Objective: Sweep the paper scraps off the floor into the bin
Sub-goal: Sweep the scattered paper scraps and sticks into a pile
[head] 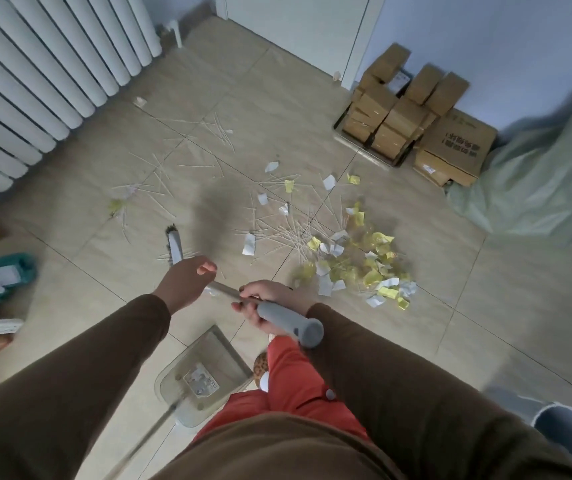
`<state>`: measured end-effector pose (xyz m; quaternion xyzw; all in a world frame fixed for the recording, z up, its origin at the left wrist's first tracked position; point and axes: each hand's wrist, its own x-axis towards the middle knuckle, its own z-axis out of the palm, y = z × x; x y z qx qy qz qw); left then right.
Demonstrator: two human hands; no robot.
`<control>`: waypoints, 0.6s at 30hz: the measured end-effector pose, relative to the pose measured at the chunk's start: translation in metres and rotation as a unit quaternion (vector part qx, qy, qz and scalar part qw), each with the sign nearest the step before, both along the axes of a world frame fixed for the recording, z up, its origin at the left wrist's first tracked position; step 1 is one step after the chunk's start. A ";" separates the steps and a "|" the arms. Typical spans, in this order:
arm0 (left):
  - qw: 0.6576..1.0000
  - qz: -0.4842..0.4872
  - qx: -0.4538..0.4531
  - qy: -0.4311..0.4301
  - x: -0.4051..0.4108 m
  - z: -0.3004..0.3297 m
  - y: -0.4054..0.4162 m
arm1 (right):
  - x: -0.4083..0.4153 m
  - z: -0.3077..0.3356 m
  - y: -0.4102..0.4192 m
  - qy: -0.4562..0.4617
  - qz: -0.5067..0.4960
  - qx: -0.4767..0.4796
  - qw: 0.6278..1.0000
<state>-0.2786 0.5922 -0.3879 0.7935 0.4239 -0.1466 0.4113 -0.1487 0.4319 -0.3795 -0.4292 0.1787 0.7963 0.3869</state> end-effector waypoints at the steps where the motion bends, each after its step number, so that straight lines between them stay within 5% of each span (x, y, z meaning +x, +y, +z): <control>1: 1.000 0.006 0.009 0.004 -0.002 -0.001 0.005 | -0.004 -0.005 0.016 0.008 -0.014 0.003 1.000; 7: 0.999 0.019 0.025 0.031 0.003 -0.017 0.031 | 0.014 -0.038 0.079 0.045 -0.037 0.015 0.998; 18: 0.999 0.042 -0.019 0.010 0.061 -0.020 0.081 | 0.134 -0.011 0.030 -0.172 -0.040 -0.088 0.980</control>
